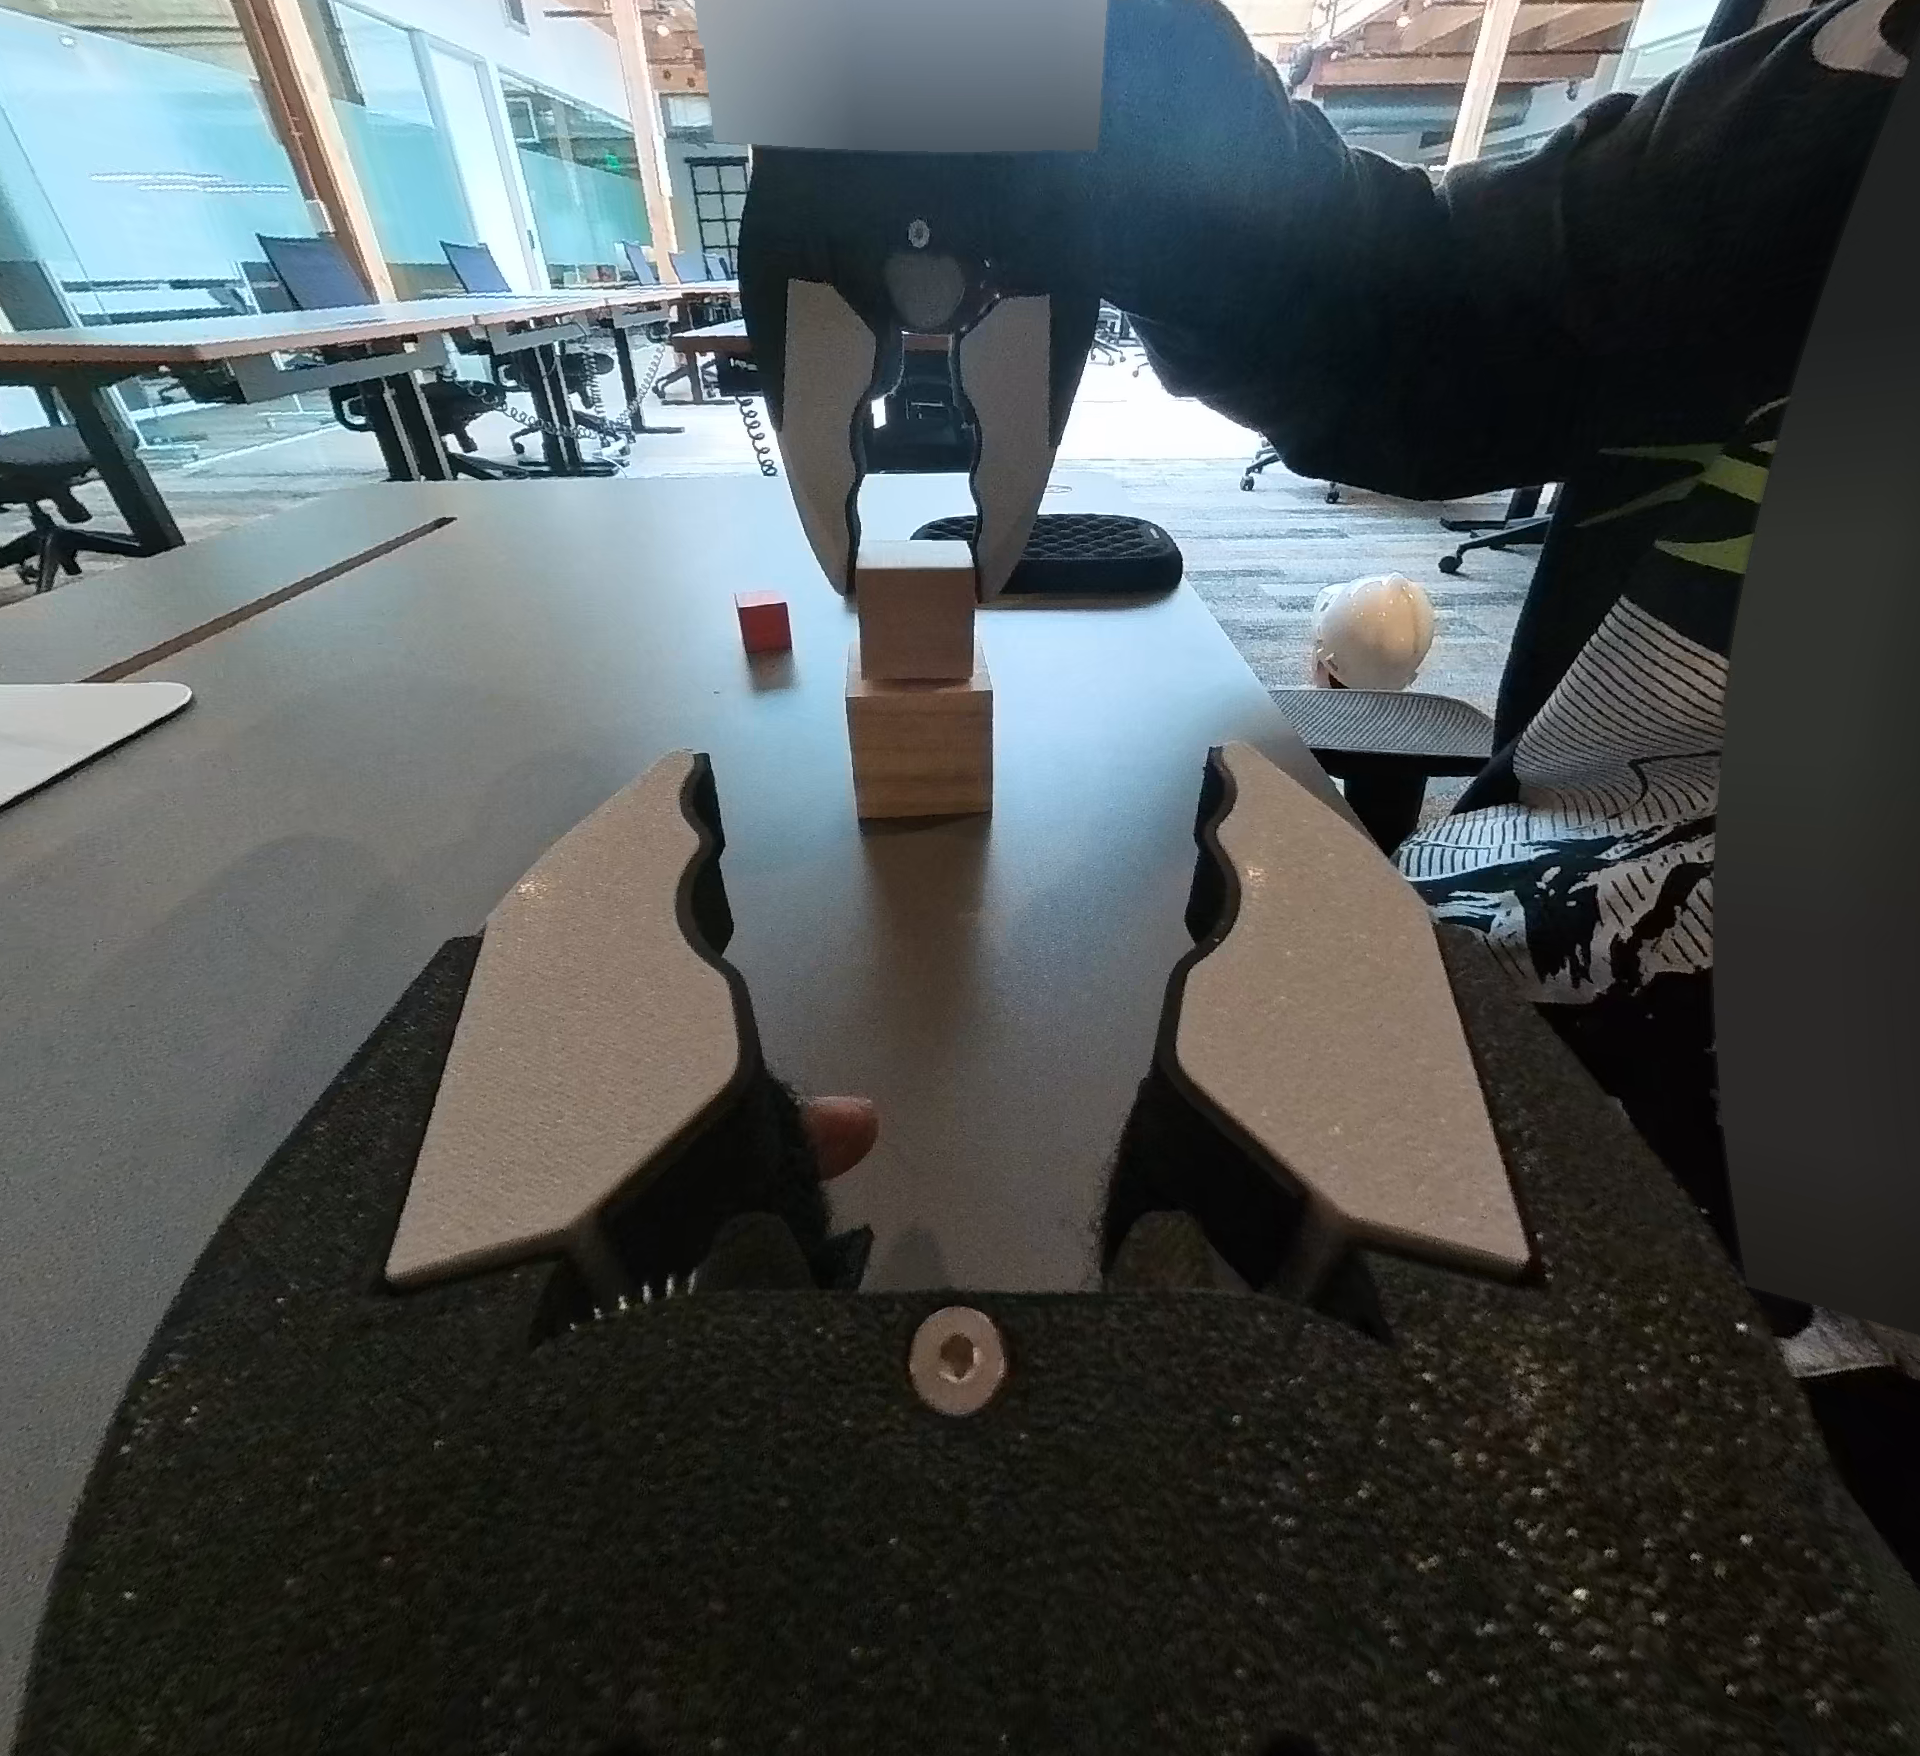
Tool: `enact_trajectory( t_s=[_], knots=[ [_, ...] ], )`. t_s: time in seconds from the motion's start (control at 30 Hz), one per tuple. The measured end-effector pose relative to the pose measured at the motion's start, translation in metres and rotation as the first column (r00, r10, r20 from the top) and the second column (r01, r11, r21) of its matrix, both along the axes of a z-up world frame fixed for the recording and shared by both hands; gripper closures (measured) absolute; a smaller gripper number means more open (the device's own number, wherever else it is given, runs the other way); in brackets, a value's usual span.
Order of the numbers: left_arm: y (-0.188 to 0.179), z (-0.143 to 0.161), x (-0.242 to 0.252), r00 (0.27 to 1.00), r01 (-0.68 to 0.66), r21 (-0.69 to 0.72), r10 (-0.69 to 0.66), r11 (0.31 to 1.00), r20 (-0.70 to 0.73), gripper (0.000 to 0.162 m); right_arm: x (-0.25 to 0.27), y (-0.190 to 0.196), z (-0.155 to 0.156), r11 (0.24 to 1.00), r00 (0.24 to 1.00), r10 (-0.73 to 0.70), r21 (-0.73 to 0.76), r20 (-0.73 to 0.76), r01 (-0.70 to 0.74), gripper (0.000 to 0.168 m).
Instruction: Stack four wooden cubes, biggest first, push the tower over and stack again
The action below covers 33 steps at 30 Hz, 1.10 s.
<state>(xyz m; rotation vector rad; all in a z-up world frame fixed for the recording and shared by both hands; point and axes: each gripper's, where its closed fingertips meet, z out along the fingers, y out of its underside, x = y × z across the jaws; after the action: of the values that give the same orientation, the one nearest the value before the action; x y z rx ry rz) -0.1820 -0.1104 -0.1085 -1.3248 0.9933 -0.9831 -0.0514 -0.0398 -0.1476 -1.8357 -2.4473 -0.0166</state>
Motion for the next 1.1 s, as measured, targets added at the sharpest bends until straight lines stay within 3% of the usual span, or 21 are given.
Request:
enact_trajectory(
  t_s=[0.27,0.53,0.73,0.9,1.1],
  knots=[
    [0.000,0.000,0.000,1.000,0.002,0.000,-0.002,1.000,0.001,0.075,-0.002,-0.001,-0.002,1.000,1.000,0.003,-0.012,0.002,-0.003,0.124],
    [-0.001,0.000,0.000,1.000,0.003,0.000,-0.003,1.000,0.002,0.075,-0.004,-0.003,0.013,1.000,0.999,-0.009,-0.020,-0.052,0.008,0.106],
    [0.000,0.000,0.000,1.000,0.003,-0.001,-0.003,1.000,0.001,0.076,0.027,0.032,0.040,0.994,0.985,-0.106,0.017,-0.139,0.109,0.094],
    [0.000,0.000,0.000,1.000,0.002,0.001,-0.002,1.000,0.001,0.076,0.070,0.069,0.019,0.961,0.955,-0.277,-0.025,-0.111,0.276,0.098],
    [0.000,0.001,-0.001,1.000,0.004,-0.002,-0.003,1.000,0.006,0.077,0.104,0.099,-0.024,0.973,0.971,-0.229,-0.027,-0.069,0.228,0.099]
  ],
)
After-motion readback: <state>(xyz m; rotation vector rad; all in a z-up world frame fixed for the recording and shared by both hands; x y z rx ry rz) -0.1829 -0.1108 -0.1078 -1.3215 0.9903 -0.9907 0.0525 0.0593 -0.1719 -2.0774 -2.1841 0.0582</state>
